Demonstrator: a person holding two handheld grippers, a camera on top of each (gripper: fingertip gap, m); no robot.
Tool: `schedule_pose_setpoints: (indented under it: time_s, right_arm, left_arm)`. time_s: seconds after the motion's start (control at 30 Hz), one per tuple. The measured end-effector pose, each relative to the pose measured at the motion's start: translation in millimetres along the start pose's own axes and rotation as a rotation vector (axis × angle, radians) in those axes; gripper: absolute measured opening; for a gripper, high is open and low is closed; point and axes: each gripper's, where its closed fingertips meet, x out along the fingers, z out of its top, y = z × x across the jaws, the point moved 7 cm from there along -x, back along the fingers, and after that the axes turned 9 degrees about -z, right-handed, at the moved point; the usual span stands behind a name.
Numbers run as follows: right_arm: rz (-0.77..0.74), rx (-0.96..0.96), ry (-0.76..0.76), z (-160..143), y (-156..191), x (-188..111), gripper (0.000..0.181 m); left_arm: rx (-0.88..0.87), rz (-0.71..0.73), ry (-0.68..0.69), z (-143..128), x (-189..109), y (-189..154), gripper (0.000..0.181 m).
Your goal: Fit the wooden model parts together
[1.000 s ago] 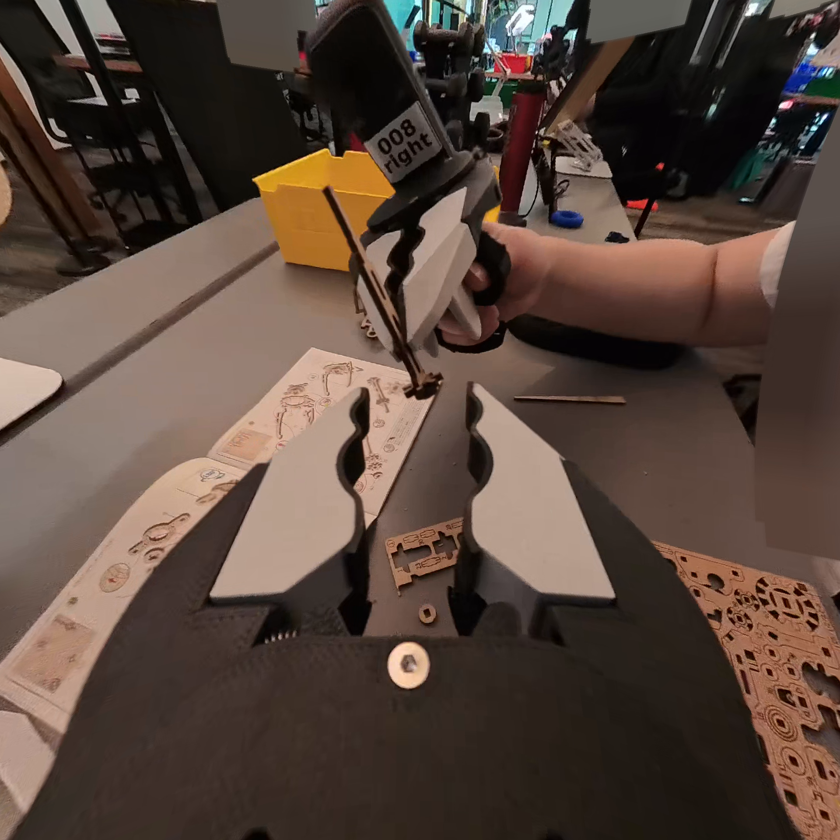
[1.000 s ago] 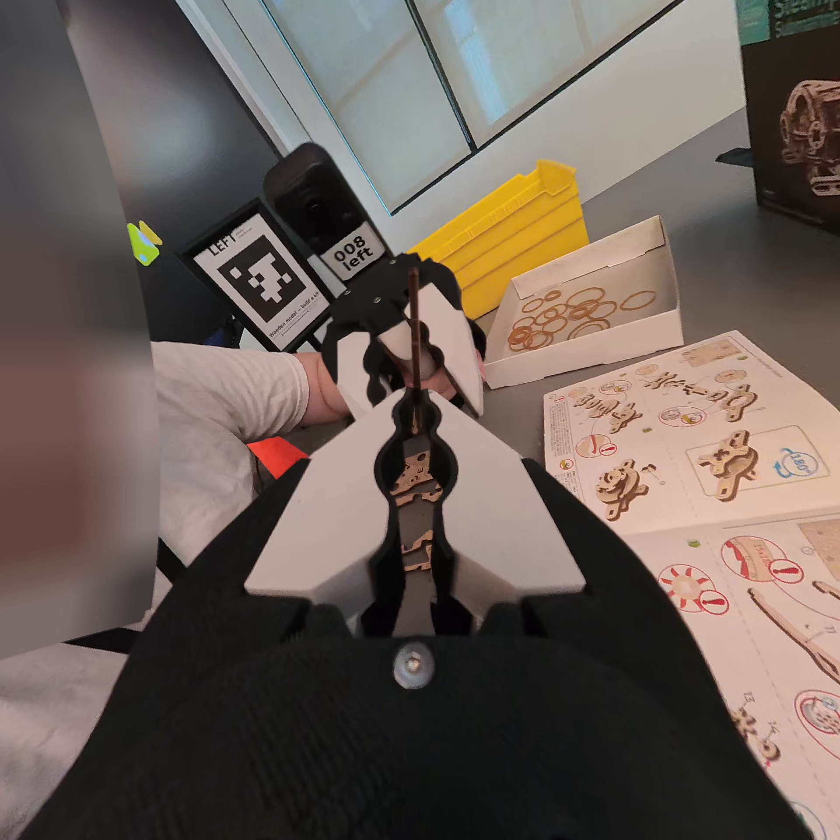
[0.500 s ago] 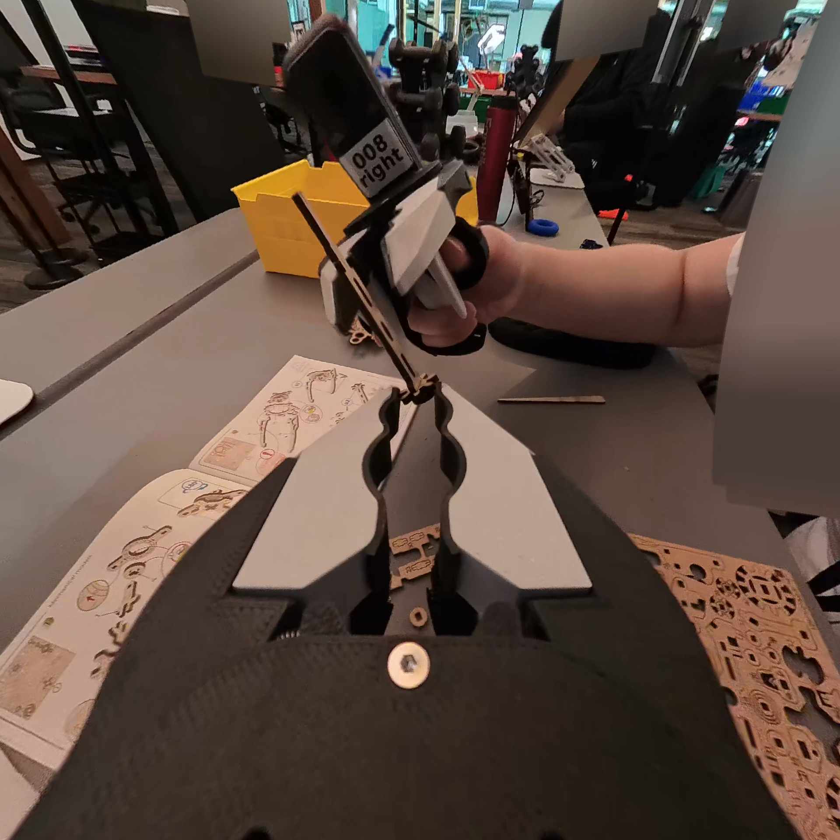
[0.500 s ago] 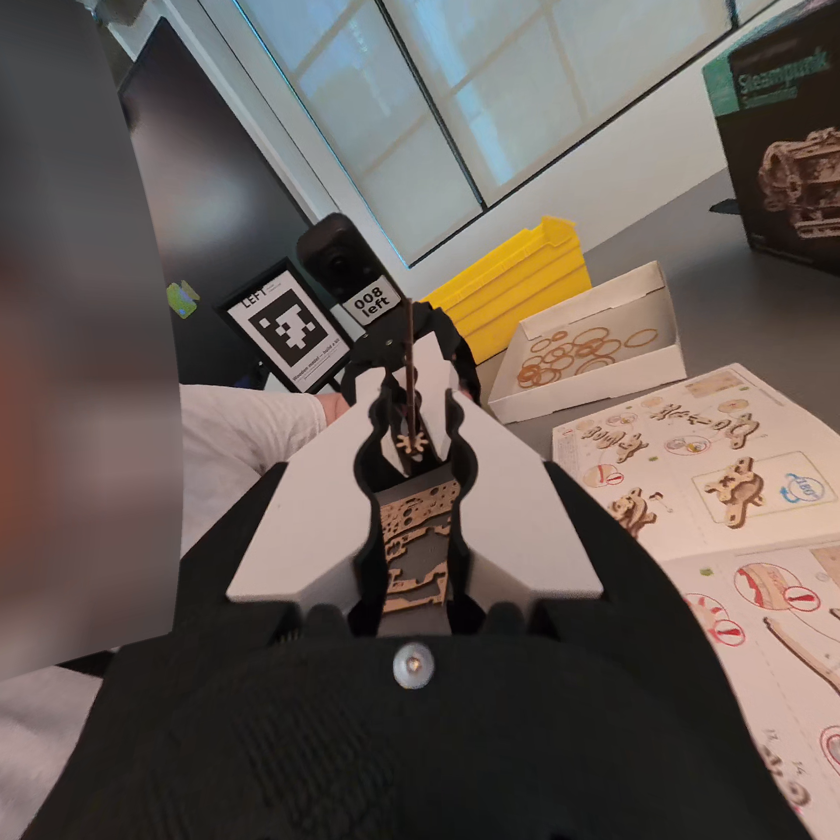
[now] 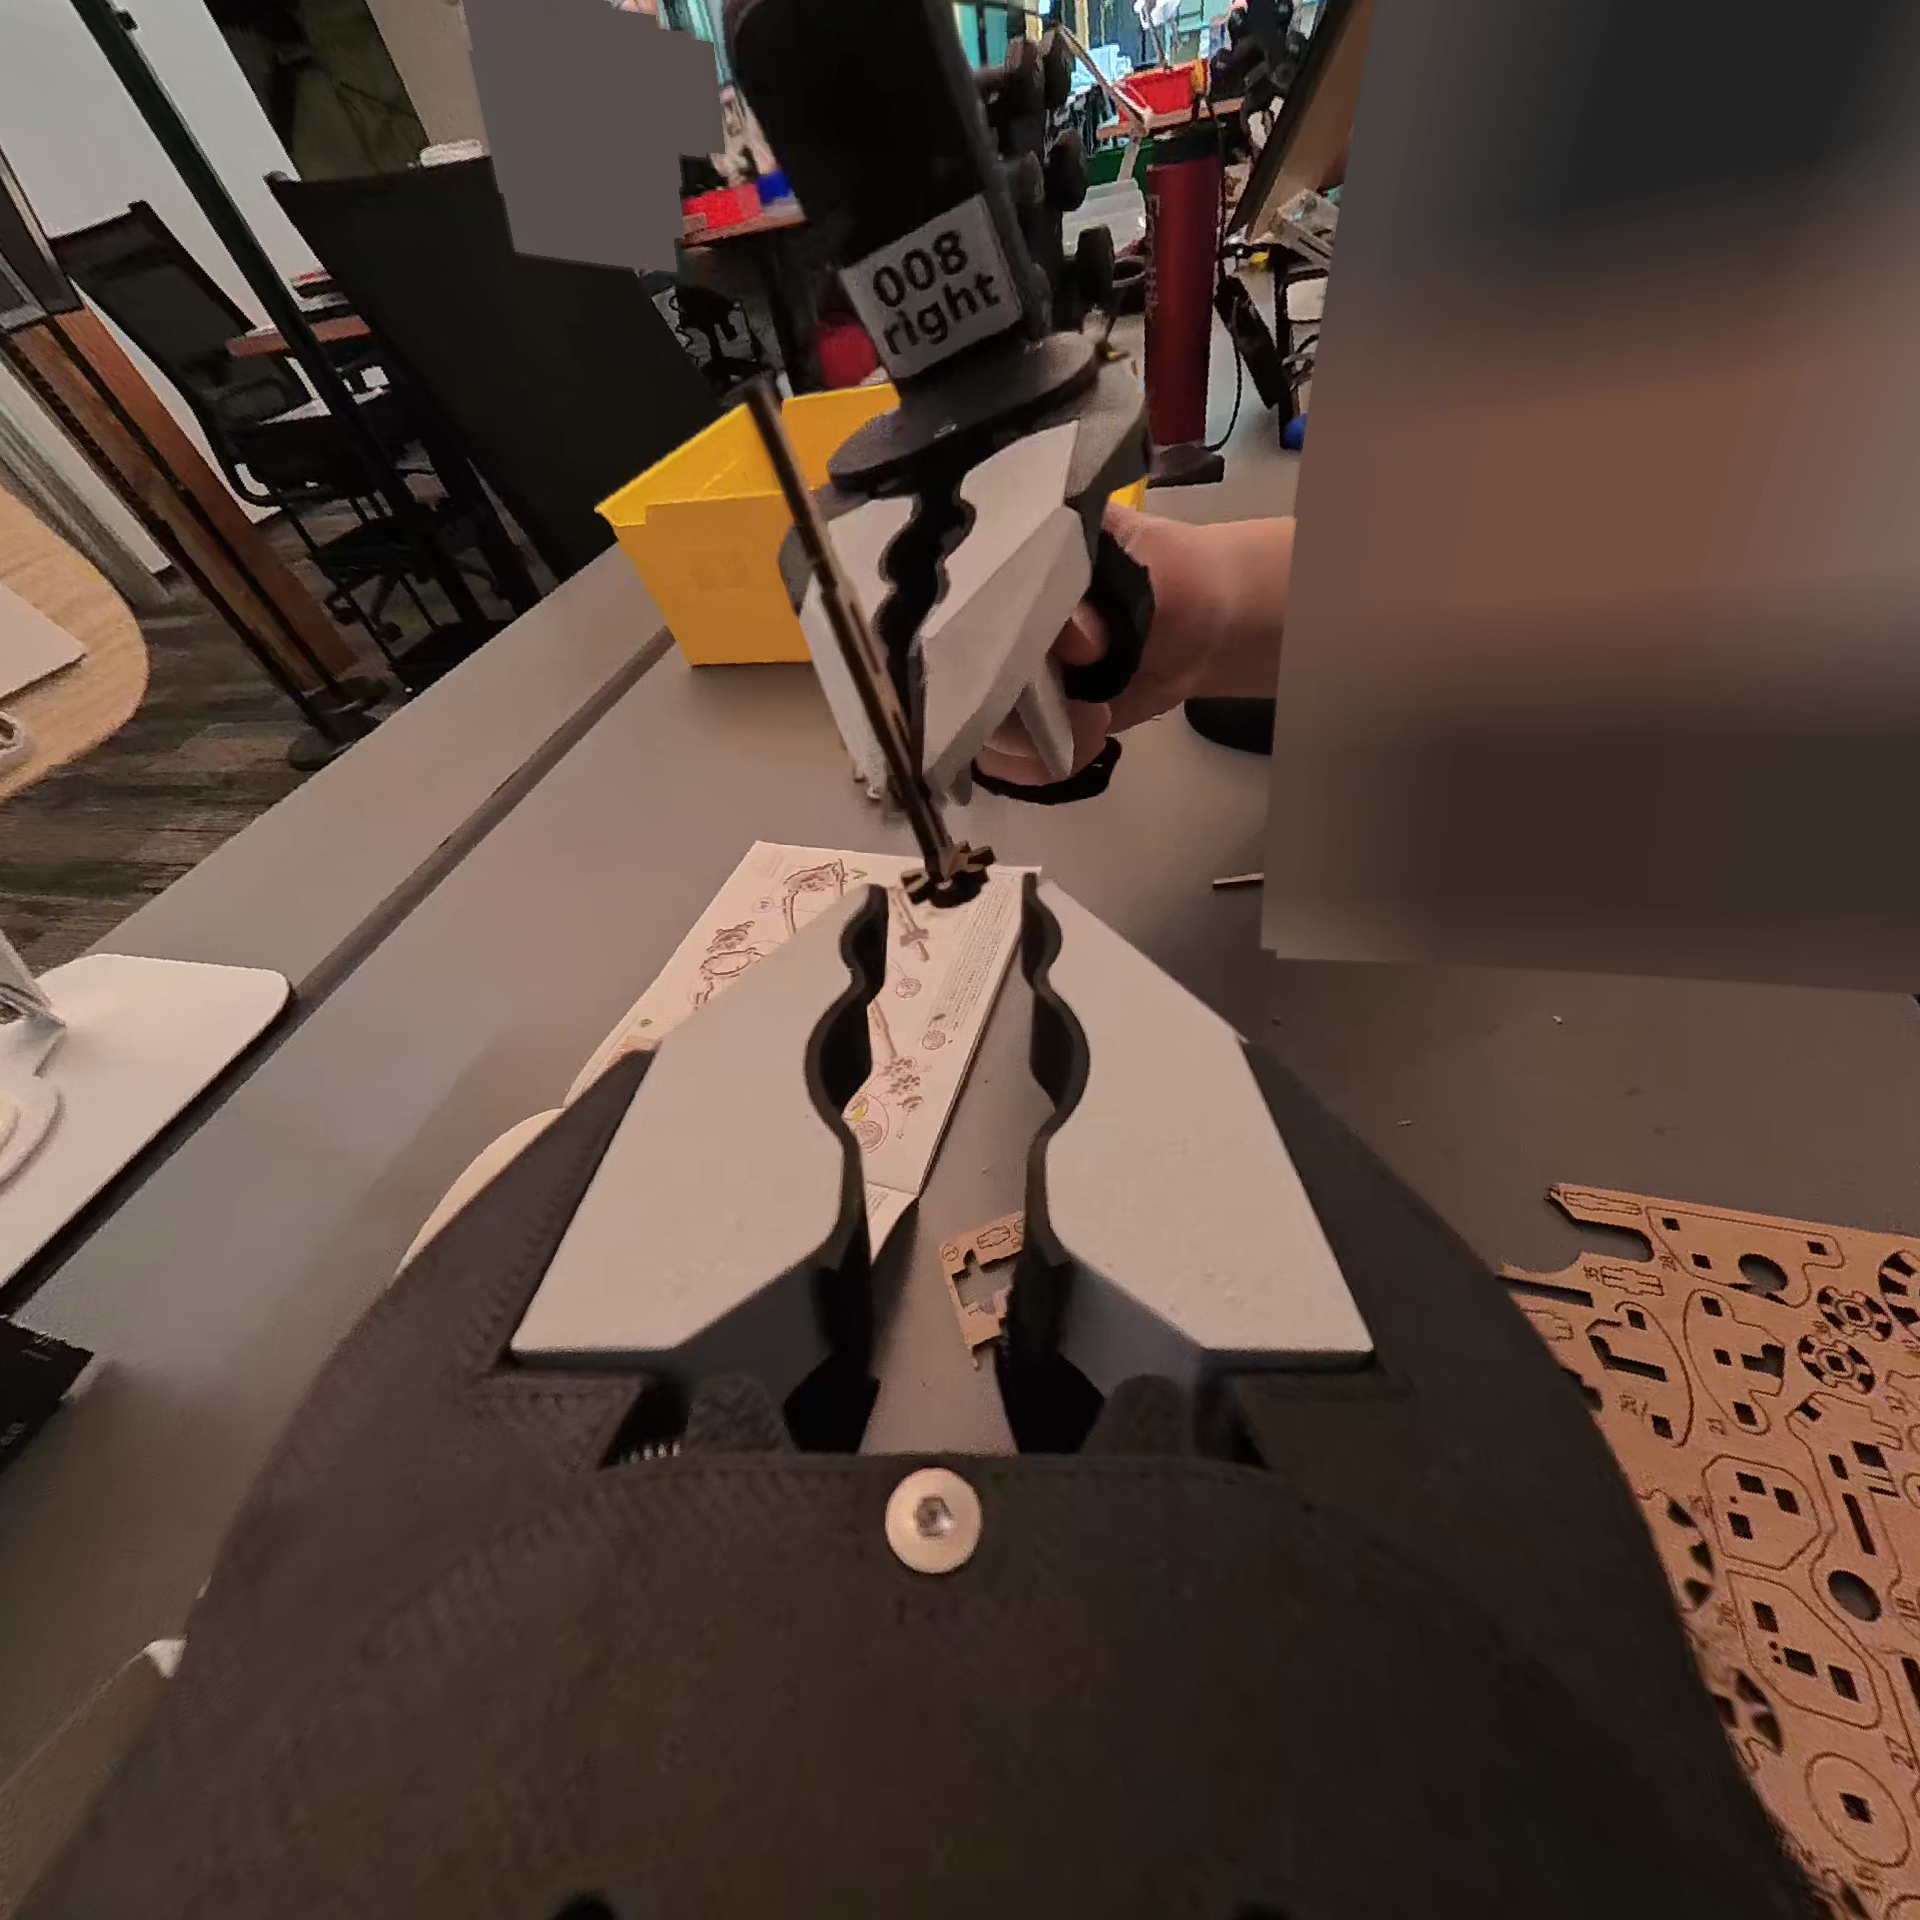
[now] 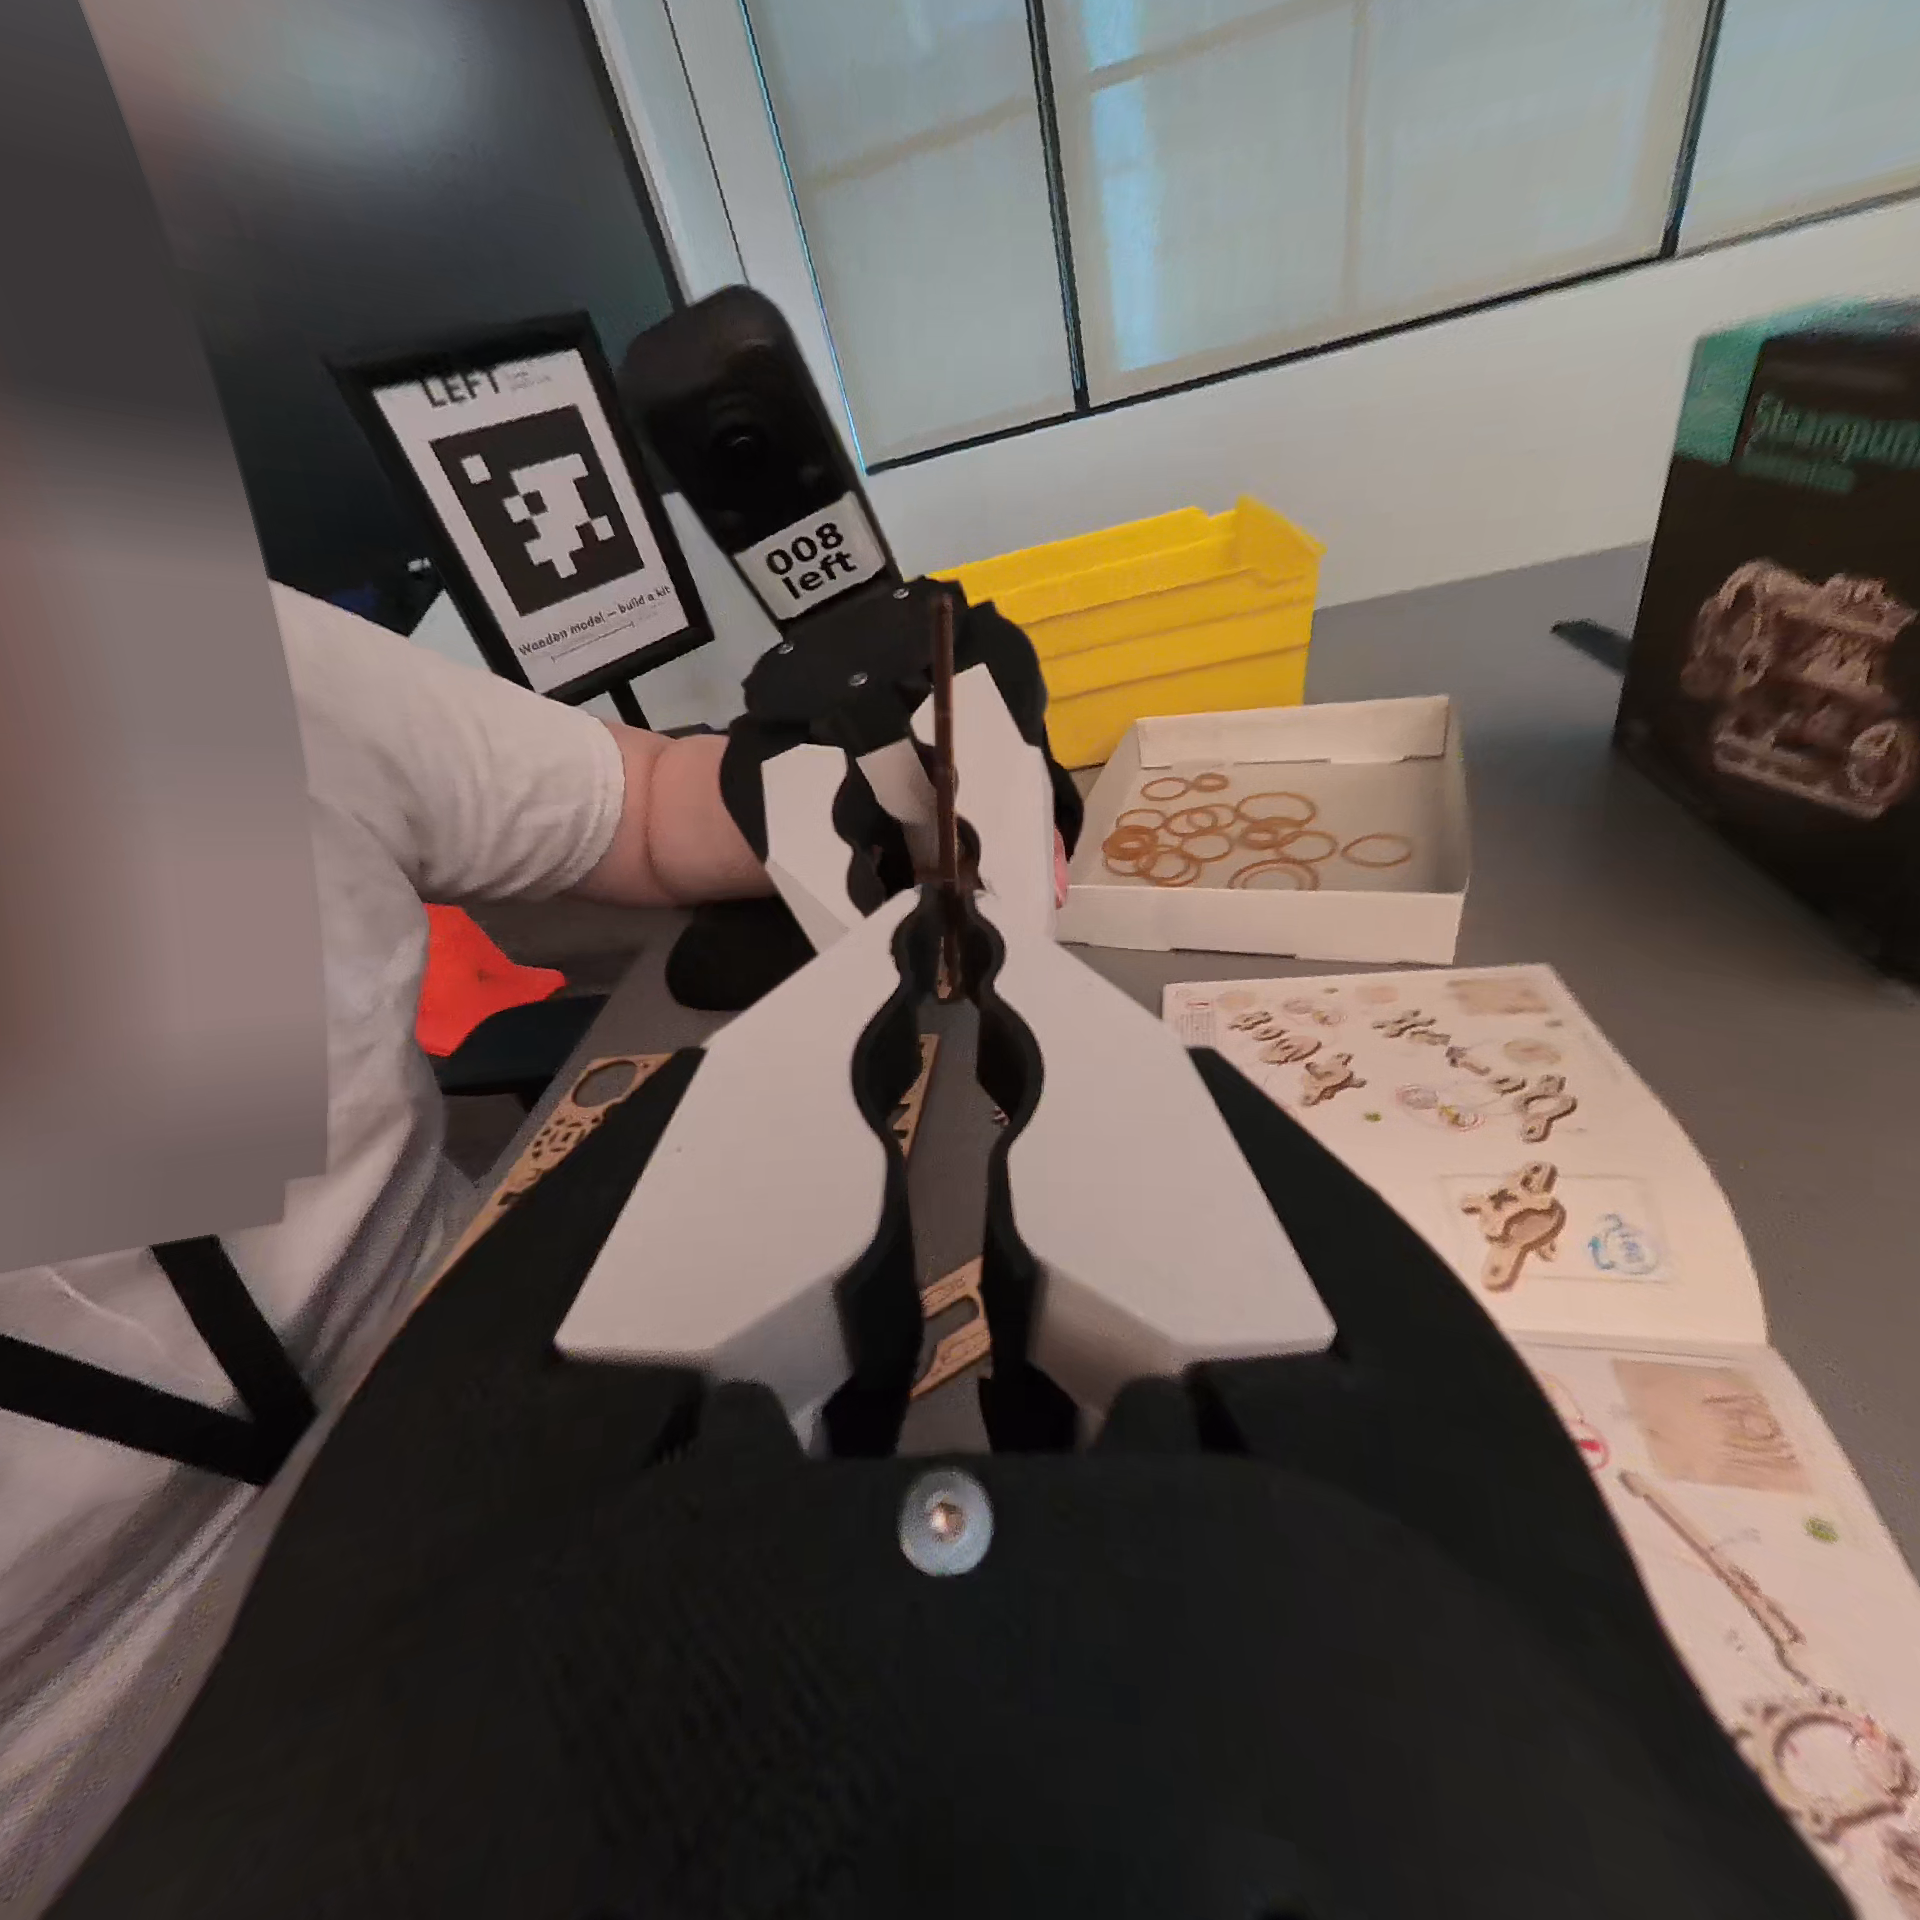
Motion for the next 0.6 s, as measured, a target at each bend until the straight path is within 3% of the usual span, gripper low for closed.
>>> schedule_pose_setpoints:
  time_s: [0.4, 0.6]
  right_arm:
    - [-0.011, -0.083, -0.031, 3.5, 7.1, 0.0, 0.000]
    - [0.025, 0.049, -0.050, 3.1, 2.1, 1.3, 0.000]
  left_arm:
    - [0.041, 0.027, -0.020, 1.6, -0.9, -2.2, 0.011]
    - [-0.012, 0.004, -0.049, 2.1, -2.4, 0.2, 0.011]
